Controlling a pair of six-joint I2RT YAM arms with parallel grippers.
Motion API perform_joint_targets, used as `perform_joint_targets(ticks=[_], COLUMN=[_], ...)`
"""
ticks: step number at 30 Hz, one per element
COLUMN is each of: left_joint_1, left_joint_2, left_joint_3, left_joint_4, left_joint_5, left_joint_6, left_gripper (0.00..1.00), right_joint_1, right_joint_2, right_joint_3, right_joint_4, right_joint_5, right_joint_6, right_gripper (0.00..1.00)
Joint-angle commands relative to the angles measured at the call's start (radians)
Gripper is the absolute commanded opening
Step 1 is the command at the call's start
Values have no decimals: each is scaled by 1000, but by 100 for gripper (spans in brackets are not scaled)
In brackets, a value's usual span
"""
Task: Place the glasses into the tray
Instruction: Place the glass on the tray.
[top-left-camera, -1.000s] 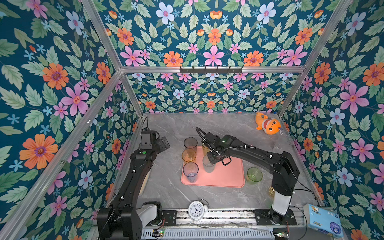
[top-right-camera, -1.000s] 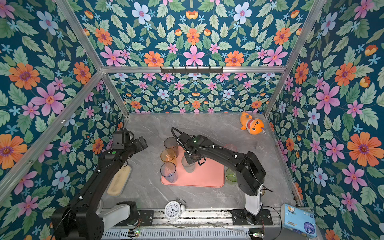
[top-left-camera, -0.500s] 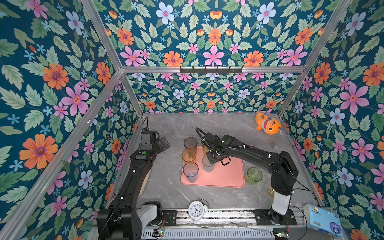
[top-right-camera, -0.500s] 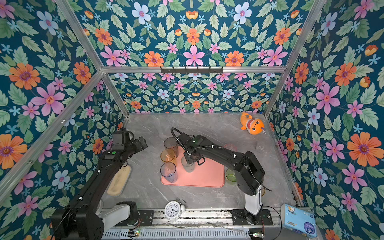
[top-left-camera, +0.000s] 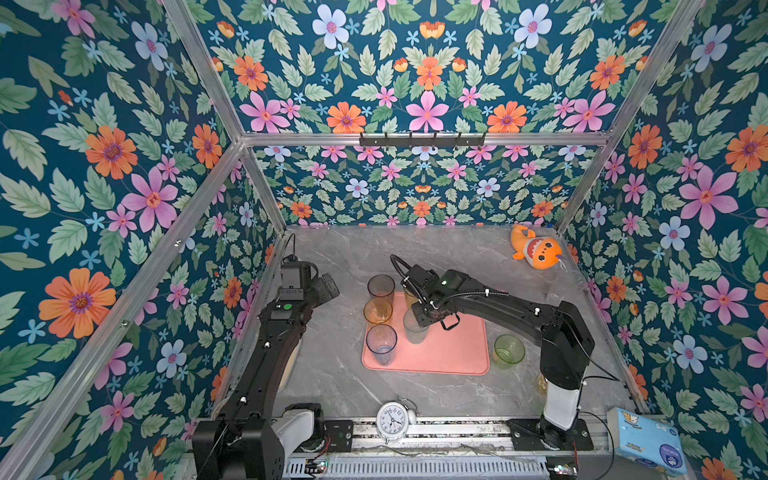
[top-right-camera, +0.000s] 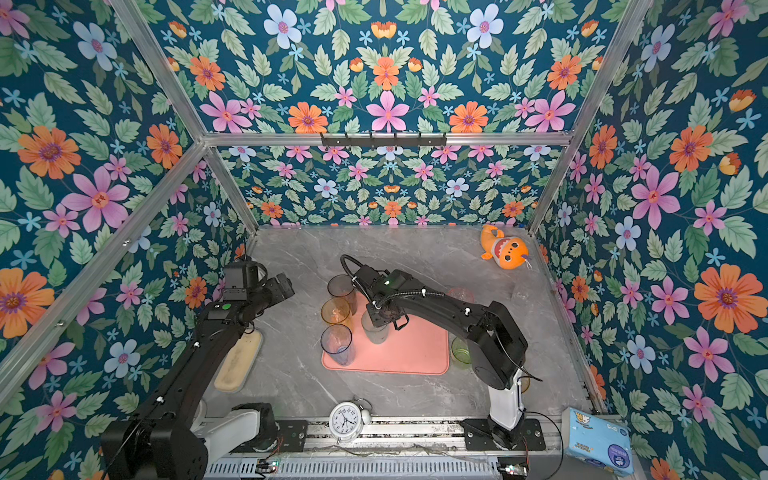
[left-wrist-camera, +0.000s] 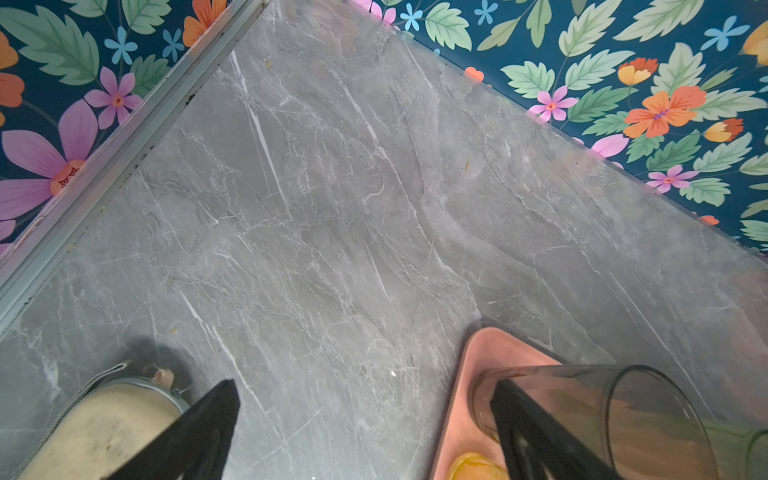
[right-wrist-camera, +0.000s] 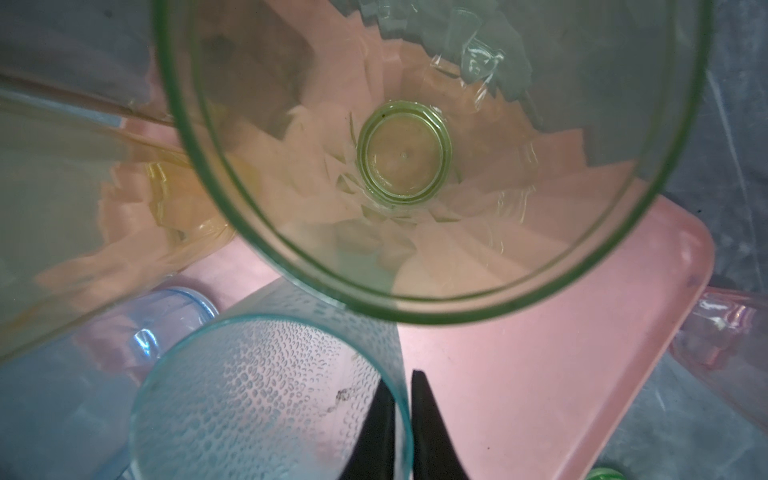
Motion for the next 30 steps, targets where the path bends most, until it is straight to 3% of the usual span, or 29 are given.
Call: perform_joint_targets(ticks=[1,10,30], left_joint_1=[1,3,8], left_joint_2=[-5,-5,-5], left_joint_3=[-2,-1,1], left_joint_4=[0,-2,0], left_joint_5=[-12,-9,-11], left_joint_6=[9,10,7], left_gripper=[98,98,98], right_joint_1=[1,0,1], right_joint_2=[-5,-15,-151], right_joint_3=[7,7,16], right_joint_4=[-1,-5,-36], right_joint_5=[24,22,-11], right_joint_6=[16,22,22], right_gripper=[18,33,47])
